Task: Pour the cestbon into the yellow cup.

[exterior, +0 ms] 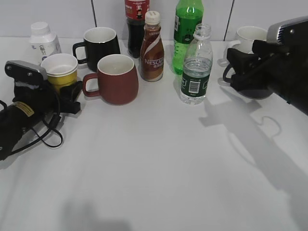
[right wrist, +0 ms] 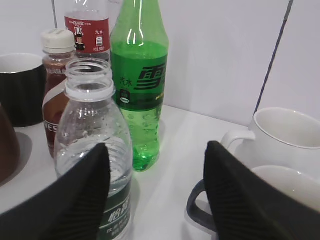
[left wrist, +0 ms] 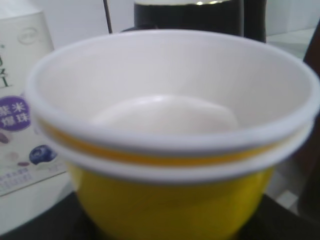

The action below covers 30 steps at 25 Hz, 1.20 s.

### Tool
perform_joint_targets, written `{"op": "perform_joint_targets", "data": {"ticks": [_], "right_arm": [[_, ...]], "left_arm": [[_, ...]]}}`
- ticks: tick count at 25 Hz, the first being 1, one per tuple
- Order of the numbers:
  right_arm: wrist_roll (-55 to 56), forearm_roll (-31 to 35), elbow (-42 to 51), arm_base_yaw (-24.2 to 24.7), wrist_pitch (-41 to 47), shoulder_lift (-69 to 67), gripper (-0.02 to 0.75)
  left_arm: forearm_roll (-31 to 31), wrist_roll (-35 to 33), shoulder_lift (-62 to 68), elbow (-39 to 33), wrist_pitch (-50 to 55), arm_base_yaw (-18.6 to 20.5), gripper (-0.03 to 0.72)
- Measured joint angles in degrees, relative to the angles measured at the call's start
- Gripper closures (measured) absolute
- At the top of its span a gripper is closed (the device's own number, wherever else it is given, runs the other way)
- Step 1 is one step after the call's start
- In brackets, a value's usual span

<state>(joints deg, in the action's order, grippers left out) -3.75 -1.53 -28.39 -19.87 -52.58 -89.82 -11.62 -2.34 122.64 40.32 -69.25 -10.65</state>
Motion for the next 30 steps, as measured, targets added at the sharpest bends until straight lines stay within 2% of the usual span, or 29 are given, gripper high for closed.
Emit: {"op": "perform_joint_targets", "data": {"ticks": [9, 13, 16, 18, 30], "right_arm": [[3.4, -8.1, 0.0, 0.0, -0.3, -1.2, 0.285], [4.9, -13.0, -0.2, 0.0, -0.6, -4.9, 0.21], [6.7, -13.8, -1.5, 0.0, -0.6, -7.8, 0.132], [7.8, -14.0, -3.1, 0.0, -0.6, -10.0, 0.108], [10.8, -15.9, -12.3, 0.0, -0.7, -21.3, 0.088]], "left_arm": [[0.0, 0.0, -5.2, -4.9, 0.0, 0.0, 0.255], [0.0, 0.0, -9.5, -9.5, 0.0, 0.0, 0.255], [0.1, 0.0, -12.5, -13.3, 0.0, 0.0, 0.256], [-0.2, 0.0, -14.5, -15.1, 0.0, 0.0, 0.256], [-6.6, 4.2, -18.6, -18.3, 0.0, 0.0, 0.256]]}}
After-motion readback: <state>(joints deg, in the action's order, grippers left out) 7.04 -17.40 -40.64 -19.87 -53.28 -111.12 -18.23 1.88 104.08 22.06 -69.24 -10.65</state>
